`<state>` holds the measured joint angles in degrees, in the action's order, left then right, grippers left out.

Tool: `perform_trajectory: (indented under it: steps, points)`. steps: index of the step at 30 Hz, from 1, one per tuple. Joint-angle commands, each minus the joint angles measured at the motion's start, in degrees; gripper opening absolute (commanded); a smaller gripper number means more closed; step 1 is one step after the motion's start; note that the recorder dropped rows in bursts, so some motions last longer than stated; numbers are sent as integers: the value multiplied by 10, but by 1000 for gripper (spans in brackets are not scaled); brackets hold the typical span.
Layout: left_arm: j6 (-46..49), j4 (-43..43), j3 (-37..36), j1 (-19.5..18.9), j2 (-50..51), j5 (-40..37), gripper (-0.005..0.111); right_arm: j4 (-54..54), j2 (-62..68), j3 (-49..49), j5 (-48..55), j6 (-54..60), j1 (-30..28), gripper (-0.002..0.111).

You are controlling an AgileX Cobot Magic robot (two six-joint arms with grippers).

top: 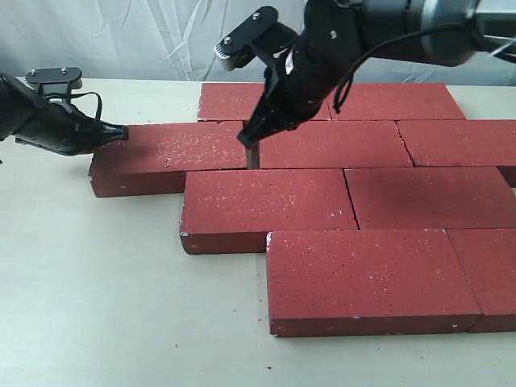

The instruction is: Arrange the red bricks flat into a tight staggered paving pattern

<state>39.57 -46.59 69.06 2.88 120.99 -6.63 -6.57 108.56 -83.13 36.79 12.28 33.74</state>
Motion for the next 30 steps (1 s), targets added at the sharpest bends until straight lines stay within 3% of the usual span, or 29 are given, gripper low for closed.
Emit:
perform_trajectory:
  steps: [1,8,23,30]
  points:
    - [0,-1,4,24,0,10,0,-4,-61,94,-49,-5,-54,-1]
    - [0,1,4,43,0,24,0,-10,-124,264,-203,-5,-116,-1]
    - [2,39,4,34,0,75,0,-7,-124,268,-228,-4,-121,-1]
    - [2,42,4,34,0,51,0,-4,-124,268,-233,-4,-121,-1]
